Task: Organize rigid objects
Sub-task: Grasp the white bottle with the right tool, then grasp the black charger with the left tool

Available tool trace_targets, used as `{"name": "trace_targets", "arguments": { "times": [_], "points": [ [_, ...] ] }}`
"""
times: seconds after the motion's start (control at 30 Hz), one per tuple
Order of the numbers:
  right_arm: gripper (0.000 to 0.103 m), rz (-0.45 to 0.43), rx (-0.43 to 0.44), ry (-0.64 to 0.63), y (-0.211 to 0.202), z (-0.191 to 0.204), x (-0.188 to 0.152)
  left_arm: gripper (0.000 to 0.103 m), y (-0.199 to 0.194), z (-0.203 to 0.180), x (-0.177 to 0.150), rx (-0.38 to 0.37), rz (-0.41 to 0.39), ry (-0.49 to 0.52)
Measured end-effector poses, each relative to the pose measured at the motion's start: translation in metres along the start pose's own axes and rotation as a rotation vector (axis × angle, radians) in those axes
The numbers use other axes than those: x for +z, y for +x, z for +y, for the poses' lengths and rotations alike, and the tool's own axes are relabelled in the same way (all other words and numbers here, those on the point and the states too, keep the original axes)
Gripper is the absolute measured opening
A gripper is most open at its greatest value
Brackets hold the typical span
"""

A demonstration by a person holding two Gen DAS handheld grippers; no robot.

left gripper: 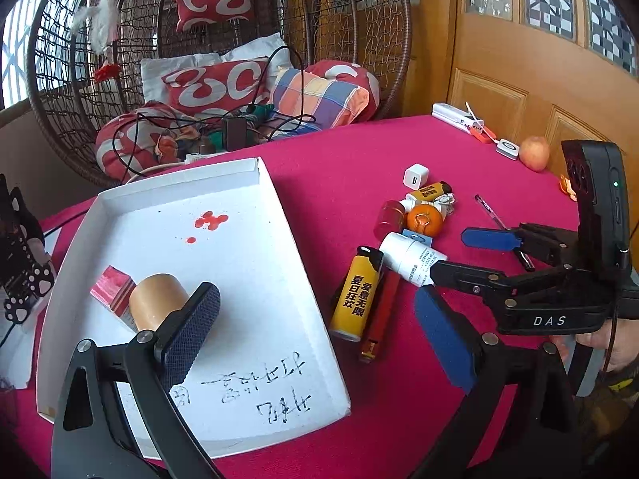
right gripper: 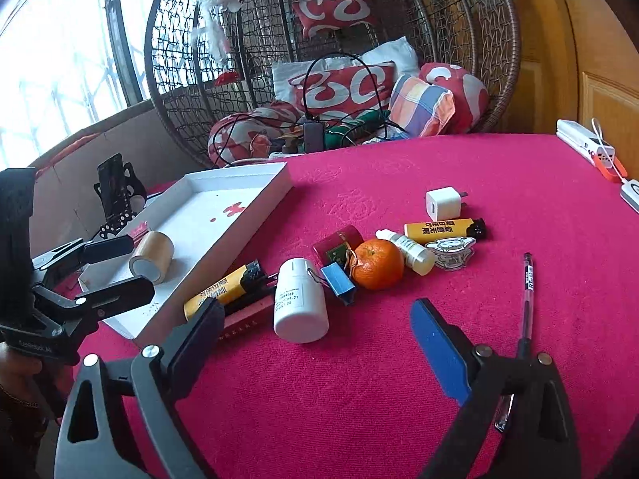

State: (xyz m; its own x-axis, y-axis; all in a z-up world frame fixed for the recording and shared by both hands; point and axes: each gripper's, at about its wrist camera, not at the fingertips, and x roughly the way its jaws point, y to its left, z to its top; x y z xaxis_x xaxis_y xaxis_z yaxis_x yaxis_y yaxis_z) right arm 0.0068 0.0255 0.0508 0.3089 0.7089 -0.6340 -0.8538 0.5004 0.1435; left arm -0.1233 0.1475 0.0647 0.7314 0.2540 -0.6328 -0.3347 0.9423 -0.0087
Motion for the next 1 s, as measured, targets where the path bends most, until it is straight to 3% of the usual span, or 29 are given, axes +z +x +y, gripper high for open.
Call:
{"name": "trace_targets", "arguments": {
  "times": [0.03,0.17,0.2,0.27,0.33,0.57,0.63,0.7,0.8,0.9,1.0],
  "points": [
    [0.072,0.03,0.006,-0.002,0.009,0.003,0.002,0.099,0.001,-0.001,0.001,0.006,0.006,0.01],
    [0.053,0.135,0.028,0.04,0.043,0.002,0.004,0.099,0.007,-0.006,0.004,0.01,0.029,0.055],
    [0.052,0.137,0.056,0.065,0.046,-0.001,0.004,0.099,0.009,-0.008,0.006,0.012,0.036,0.069],
    [0.036,0.142,0.052,0.063,0.044,-0.005,0.006,0.092,0.016,-0.014,0.008,0.012,0.053,0.098],
    [0.036,0.127,0.025,0.052,0.034,-0.01,0.004,0.082,0.025,-0.02,0.01,0.005,0.078,0.124],
    [0.036,0.072,-0.034,0.22,-0.014,-0.075,-0.017,0.081,0.057,-0.046,0.016,0.001,0.148,0.208],
    [0.036,0.056,-0.044,0.246,-0.024,-0.085,-0.021,0.081,0.068,-0.049,0.021,-0.046,0.179,0.178],
    [0.036,0.065,-0.01,0.288,-0.024,-0.091,-0.027,0.081,0.08,-0.051,0.026,-0.093,0.217,0.137],
    [0.036,0.059,0.026,0.317,-0.025,-0.094,-0.032,0.081,0.099,-0.06,0.027,-0.046,0.275,0.152],
    [0.036,0.049,0.041,0.323,-0.026,-0.093,-0.034,0.081,0.109,-0.066,0.021,-0.061,0.339,0.126],
    [0.036,0.043,0.053,0.334,-0.026,-0.095,-0.034,0.083,0.098,-0.079,0.014,-0.155,0.348,0.098]
  ]
}}
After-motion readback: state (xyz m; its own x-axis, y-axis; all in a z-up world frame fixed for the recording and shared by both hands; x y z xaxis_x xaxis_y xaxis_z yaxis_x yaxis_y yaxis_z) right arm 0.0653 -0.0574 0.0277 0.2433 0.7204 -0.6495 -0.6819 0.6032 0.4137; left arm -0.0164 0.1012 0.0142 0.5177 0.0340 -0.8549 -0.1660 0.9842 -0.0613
